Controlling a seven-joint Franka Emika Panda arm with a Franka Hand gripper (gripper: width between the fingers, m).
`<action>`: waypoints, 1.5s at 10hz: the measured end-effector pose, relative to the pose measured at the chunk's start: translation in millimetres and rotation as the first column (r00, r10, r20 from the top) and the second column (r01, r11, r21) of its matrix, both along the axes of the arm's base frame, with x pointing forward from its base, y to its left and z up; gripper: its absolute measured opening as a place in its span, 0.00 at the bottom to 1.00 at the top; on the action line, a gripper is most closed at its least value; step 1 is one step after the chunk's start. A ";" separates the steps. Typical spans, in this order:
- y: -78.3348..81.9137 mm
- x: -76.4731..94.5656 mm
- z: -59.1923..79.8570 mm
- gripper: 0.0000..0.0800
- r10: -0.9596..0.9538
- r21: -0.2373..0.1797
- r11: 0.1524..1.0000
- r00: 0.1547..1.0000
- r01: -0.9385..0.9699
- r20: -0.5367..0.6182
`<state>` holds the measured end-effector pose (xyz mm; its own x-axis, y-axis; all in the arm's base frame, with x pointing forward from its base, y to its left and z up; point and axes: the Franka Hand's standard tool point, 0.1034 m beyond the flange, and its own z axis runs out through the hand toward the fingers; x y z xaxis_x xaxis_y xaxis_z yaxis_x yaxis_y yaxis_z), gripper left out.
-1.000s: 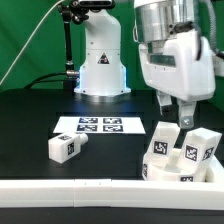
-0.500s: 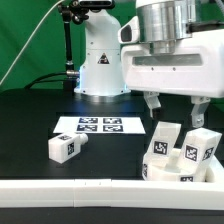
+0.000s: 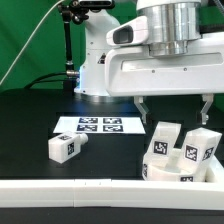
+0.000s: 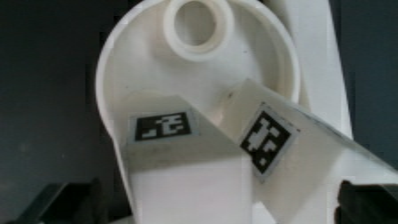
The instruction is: Assemble stool
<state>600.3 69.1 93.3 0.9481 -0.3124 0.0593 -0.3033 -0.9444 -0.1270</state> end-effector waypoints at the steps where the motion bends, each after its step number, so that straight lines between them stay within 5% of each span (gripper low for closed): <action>1: -0.6 0.0 -0.1 0.81 0.074 -0.009 0.997 0.997 -0.074 0.007; 7: -6.2 -3.1 -3.6 0.81 0.535 -0.092 0.842 0.845 -0.532 0.014; 15: -15.7 0.4 -9.4 0.81 0.925 -0.163 0.359 0.373 -0.919 -0.065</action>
Offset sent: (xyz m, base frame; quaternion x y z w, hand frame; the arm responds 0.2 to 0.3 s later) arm -0.0074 0.0058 -0.0067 0.0191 0.0064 -0.2382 0.9710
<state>600.7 53.4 83.9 0.6334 0.7724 0.0475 0.7709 -0.6351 0.0487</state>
